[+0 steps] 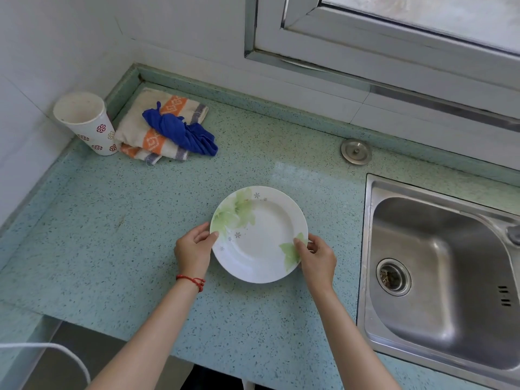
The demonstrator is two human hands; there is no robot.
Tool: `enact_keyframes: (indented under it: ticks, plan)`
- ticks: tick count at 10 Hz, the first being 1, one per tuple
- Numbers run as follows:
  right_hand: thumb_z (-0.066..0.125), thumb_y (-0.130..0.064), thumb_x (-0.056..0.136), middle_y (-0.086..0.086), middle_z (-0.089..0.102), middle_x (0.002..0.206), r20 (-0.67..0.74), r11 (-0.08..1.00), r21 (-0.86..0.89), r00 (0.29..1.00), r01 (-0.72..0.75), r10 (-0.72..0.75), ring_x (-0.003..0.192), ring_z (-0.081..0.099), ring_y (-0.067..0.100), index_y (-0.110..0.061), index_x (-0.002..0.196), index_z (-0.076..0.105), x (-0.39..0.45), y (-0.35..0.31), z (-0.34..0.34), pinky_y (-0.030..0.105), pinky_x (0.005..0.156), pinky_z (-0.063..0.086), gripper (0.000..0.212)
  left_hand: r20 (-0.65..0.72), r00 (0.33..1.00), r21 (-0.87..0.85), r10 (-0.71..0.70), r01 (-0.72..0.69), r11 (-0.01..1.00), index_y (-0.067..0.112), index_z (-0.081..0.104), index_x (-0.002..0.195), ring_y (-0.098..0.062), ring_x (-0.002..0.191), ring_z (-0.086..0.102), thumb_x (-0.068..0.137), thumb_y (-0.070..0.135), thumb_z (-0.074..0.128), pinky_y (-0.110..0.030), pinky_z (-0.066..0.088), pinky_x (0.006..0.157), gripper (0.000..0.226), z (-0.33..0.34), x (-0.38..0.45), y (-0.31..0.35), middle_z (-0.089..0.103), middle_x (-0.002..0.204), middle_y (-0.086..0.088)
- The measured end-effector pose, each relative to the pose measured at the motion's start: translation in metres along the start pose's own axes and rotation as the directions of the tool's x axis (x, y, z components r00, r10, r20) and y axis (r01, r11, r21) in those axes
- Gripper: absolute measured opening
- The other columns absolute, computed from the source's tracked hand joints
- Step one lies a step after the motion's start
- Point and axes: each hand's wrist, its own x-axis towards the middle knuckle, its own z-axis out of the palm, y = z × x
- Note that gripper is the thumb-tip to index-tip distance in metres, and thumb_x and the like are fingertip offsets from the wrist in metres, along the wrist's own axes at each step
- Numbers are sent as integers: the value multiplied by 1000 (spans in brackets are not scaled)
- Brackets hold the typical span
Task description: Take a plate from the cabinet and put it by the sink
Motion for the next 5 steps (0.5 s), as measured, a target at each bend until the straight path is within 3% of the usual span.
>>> enact_keyframes:
  ticks: [1,2,3,5]
  plan:
    - [60,-23,87,1,63,86,-24,999,-40,999,26,-27,77,57,13,-11,113,63,-4,-1,-4,15,58,41,29,-4,999,35,43,-42,998,0,62,111,-18,79,61,80,5,64,-26,48,77,31,-4,-3,2,70,94,-17]
    - [55,-24,90,0,63,91,-46,991,-122,997,60,-66,80,57,15,-11,119,58,-8,-2,-7,20,58,39,32,18,992,114,127,-128,985,0,63,110,-16,85,60,84,8,59,-25,45,77,27,-7,-6,2,69,104,-17]
    - [53,-24,91,4,65,110,-49,973,-203,992,105,-117,92,59,17,-12,123,55,-16,-1,-8,30,73,45,34,111,963,248,245,-266,932,1,62,111,-26,96,62,86,13,58,-30,47,82,28,-12,-7,-1,65,110,-18]
    - [51,-23,92,8,51,136,38,866,-413,955,282,-293,125,45,23,-11,132,46,-34,2,-13,37,101,38,42,363,855,480,371,-513,712,1,52,124,-31,124,45,88,20,55,-43,36,104,40,-21,-14,-10,52,133,-17]
